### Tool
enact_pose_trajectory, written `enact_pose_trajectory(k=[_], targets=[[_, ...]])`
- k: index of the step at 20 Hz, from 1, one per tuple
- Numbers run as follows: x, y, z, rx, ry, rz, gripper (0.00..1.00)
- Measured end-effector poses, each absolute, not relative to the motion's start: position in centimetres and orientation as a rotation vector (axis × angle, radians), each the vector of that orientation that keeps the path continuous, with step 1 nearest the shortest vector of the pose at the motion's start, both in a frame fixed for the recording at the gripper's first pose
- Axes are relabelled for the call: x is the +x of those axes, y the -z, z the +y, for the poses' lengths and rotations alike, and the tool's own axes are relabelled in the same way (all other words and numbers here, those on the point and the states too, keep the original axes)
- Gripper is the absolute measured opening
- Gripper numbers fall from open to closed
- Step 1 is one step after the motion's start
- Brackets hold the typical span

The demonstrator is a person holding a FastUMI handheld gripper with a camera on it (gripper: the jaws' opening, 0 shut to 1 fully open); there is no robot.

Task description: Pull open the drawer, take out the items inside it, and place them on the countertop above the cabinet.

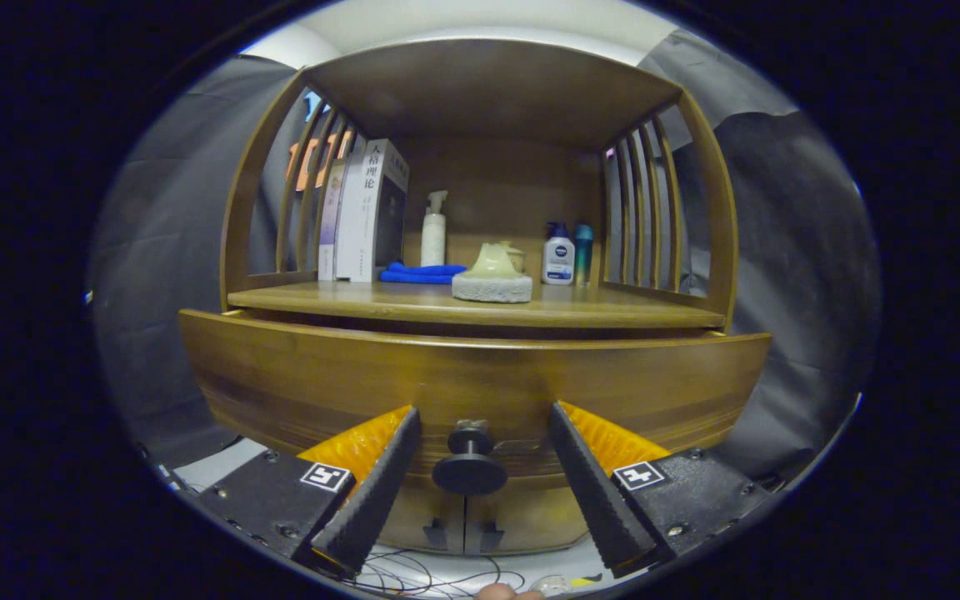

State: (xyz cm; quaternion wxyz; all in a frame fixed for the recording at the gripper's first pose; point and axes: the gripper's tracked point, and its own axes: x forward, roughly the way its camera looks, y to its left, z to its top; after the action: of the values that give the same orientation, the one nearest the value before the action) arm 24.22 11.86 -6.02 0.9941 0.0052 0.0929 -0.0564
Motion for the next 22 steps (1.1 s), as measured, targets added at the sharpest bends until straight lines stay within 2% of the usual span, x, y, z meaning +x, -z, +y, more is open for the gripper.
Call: enact_pose_trajectory(k=[22], targets=[[29.2, 6.3, 11.5, 0.038, 0.118, 0.162, 1.0]])
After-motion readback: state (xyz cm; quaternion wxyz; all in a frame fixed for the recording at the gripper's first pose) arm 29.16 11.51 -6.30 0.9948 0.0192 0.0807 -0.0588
